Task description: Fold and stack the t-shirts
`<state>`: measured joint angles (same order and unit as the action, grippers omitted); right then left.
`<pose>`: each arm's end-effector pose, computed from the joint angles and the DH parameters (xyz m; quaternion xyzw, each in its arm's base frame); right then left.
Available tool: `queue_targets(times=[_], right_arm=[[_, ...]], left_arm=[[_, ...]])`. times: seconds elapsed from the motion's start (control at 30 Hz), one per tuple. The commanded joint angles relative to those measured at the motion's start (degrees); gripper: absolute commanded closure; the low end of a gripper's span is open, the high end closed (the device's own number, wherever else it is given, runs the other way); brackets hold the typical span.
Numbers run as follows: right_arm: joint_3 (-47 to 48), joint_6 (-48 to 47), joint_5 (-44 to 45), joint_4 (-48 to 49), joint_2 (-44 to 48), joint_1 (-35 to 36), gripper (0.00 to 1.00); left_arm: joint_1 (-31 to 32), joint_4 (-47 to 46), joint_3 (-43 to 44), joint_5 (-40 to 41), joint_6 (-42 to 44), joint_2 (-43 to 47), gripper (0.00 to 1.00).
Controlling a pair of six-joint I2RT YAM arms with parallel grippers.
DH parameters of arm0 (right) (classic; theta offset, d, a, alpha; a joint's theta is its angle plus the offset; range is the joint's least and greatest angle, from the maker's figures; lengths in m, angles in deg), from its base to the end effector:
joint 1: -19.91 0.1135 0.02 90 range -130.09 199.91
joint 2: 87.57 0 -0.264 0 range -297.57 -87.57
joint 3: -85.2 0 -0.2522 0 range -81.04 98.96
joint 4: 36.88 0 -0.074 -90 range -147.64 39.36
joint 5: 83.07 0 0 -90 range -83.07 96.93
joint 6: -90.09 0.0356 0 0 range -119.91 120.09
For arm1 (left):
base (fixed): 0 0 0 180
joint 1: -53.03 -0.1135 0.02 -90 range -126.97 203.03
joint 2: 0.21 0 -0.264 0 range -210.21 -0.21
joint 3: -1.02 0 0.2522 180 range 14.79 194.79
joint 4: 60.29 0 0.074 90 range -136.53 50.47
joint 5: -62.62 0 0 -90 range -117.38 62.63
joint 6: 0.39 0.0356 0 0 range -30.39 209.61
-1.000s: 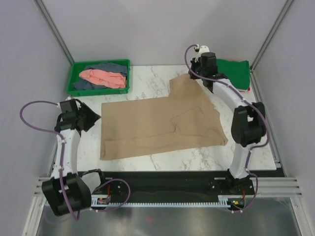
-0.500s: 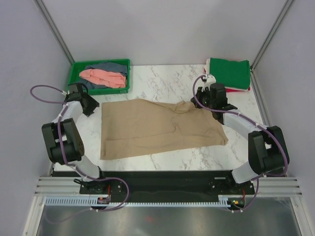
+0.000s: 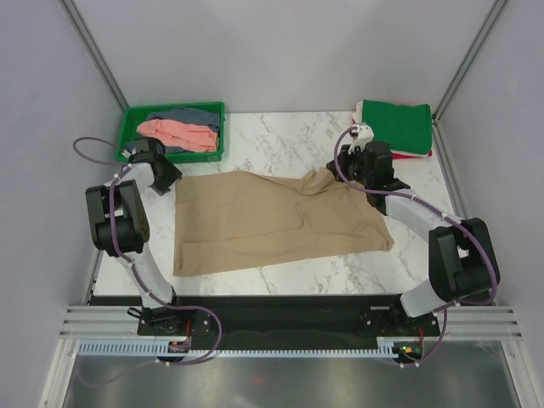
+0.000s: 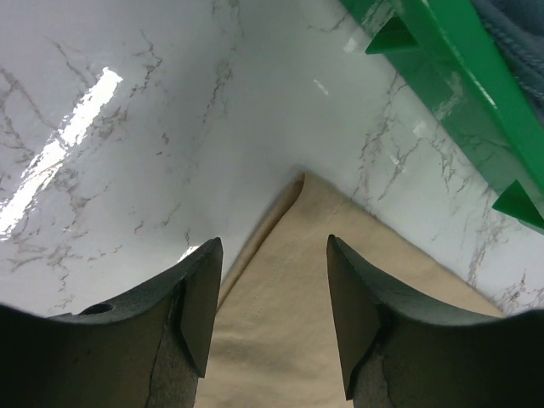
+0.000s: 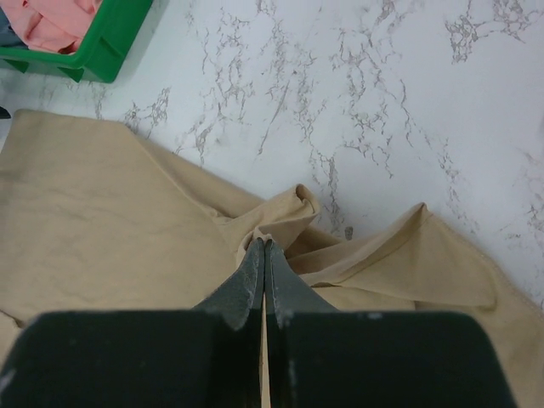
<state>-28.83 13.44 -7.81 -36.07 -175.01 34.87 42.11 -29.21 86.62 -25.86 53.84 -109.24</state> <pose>0.3304 0.0976 0.2467 -0.0844 0.8145 0.2403 0.5212 0.3937 0.0769 0.1736 -0.3811 0.8728 -0.0532 0.3003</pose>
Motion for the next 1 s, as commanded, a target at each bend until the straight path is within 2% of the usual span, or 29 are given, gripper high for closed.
queue_targets(times=[0.0,0.4,0.6,0.8,0.97], right_arm=[[0.2,0.8,-1.8,4.0,0.3,0.1,1.0],[-0.4,0.9,-1.3,4.8,-0.2,0.1,1.0],[-0.5,0.6,-0.2,4.9,-0.8,0.0,1.0],[-0.7,0.4,0.6,4.9,-1.0,-0.3,1.0],[-0.8,0.4,0.7,4.9,-1.0,-0.5,1.0]], left_arm=[[-0.2,-2.1,1.6,1.4,-0.2,-2.5,0.4],[0.2,-1.1,4.5,1.1,-2.2,-6.0,0.4],[0.6,-0.7,4.8,0.2,-2.5,-6.7,0.48],[0.8,-0.5,7.3,-3.1,-0.5,-9.1,0.61],[0.7,-0.1,8.3,-4.1,-0.3,-10.0,0.63]])
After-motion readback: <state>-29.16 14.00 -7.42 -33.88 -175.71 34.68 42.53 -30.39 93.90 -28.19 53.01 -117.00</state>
